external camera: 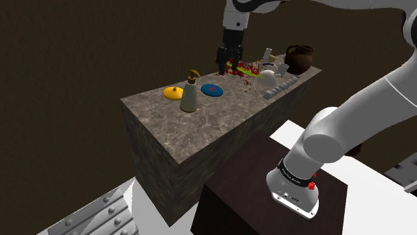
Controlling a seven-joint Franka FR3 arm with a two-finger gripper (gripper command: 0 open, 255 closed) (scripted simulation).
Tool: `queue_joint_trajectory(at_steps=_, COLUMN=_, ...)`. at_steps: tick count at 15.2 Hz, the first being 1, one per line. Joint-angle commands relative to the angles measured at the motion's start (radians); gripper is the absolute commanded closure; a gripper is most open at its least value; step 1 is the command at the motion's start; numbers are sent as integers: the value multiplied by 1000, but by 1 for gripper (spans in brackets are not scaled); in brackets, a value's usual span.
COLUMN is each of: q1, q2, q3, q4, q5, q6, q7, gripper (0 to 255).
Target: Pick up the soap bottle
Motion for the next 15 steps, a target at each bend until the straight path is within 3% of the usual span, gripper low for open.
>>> queue_joint_trajectory(at_steps=1, q1=-4, q2=71, q3=-7, q4=40, q5=-4, q6=35, q7=-11, gripper=0)
queue_joint_trajectory(at_steps=8, q1=-18, q2=328, q3=-27, q4=240, q5=-7, q6=109, q7=-47, gripper=0)
queue_joint_trajectory(at_steps=15, q1=-35, q2=598, q3=-39, q4=513, q5=0, q6=122, q7=-79, gripper=0)
